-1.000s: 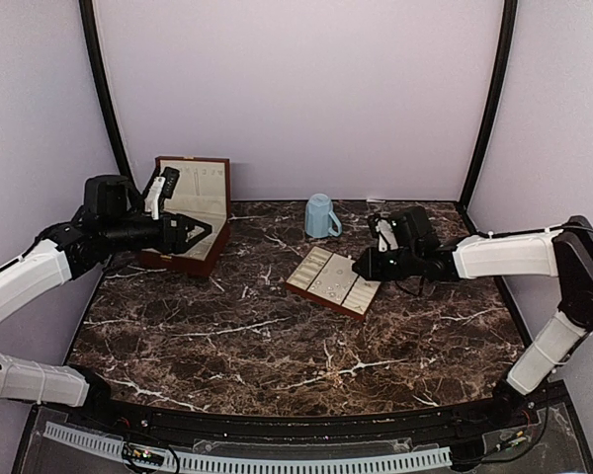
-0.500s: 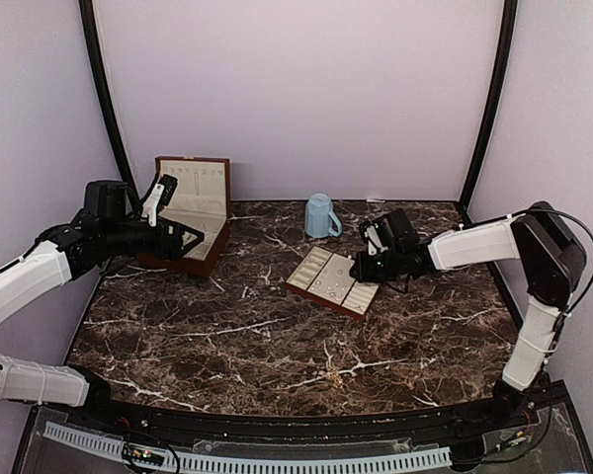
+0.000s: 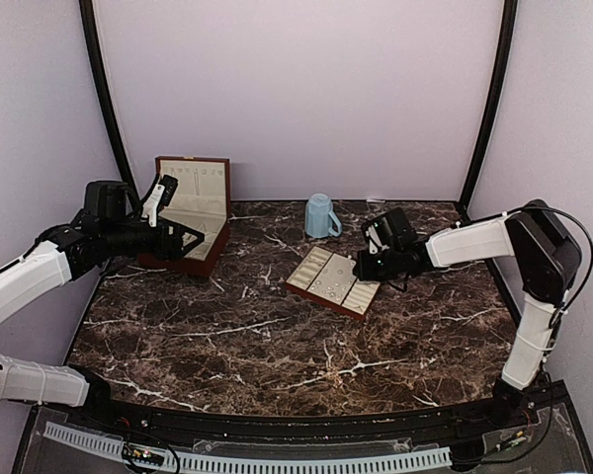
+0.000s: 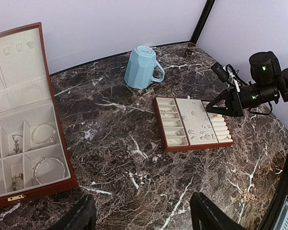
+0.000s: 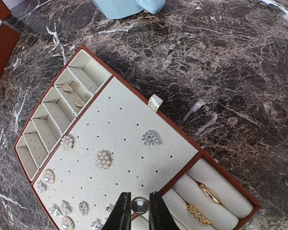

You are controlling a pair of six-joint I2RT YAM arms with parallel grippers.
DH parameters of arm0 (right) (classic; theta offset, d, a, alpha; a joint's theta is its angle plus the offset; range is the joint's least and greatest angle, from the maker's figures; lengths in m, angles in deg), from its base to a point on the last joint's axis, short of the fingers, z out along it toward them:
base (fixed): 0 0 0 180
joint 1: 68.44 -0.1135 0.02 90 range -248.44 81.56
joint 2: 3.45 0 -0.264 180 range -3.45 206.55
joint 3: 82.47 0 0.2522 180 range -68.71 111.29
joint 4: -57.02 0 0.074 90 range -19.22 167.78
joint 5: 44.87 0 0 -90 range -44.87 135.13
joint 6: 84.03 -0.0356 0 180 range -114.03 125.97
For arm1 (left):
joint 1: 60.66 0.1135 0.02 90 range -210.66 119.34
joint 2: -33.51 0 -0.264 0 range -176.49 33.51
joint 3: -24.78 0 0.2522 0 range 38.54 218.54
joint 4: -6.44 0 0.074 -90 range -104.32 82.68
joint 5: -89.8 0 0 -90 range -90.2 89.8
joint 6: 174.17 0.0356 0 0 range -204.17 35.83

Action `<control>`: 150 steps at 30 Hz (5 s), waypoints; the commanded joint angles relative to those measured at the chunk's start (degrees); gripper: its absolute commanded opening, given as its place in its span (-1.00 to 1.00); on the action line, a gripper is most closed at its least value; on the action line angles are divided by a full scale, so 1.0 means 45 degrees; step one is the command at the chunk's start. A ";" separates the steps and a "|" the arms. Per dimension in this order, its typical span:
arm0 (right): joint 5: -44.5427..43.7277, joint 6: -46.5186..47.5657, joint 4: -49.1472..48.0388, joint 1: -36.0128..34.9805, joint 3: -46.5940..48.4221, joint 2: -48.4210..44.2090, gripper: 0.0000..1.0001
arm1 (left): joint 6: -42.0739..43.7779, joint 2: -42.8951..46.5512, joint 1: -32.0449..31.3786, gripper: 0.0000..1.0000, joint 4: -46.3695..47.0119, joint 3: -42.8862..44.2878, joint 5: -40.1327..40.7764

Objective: Organize the mixed jewelry
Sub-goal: Insert the earring into the earring holder, then move the earring to the center of the board.

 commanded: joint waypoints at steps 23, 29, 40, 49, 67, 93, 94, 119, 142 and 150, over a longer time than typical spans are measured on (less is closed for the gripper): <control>0.0065 0.0224 -0.0282 0.0188 0.0651 0.0355 -0.74 | 0.0144 0.0097 0.0073 0.40 0.0030 -0.0214 -0.0230; 0.0143 0.0221 -0.0323 0.0188 0.0612 0.0506 -0.74 | 0.0128 0.0085 0.0073 0.39 0.0030 -0.0212 -0.0243; 0.0295 0.0173 -0.0399 0.0208 0.0575 0.0673 -0.74 | 0.0129 0.0114 0.0073 0.40 0.0051 -0.0212 -0.0272; 0.0439 0.0102 -0.0483 0.0207 0.0575 0.0772 -0.75 | 0.0128 0.0114 0.0073 0.40 0.0052 -0.0232 -0.0275; -0.0137 0.0499 0.0213 0.0212 0.0596 0.0636 -0.58 | 0.0157 0.0155 0.0073 0.40 0.0030 -0.0212 -0.0243; -0.0405 0.0786 0.0626 0.0207 0.0455 -0.0845 -0.56 | 0.0233 0.0623 0.0073 0.40 0.0196 -0.0450 0.0439; -0.0401 0.0781 0.0724 0.0207 0.0365 -0.1054 -0.56 | 0.0251 0.0739 0.0073 0.40 0.0257 -0.0478 0.0501; 0.2021 -0.3683 -0.1280 -0.1967 -0.7791 -0.7219 -0.47 | 0.0497 0.1890 0.0073 0.40 0.0837 -0.1254 0.2039; 0.1188 -0.4329 -0.1787 -0.2639 -0.7826 -0.5907 -0.51 | 0.0497 0.2301 0.0073 0.40 0.0870 -0.1385 0.1986; 0.1514 -0.4370 -0.2058 -0.2986 -0.7496 -0.5391 -0.55 | 0.0497 0.2321 0.0068 0.40 0.0870 -0.1386 0.1969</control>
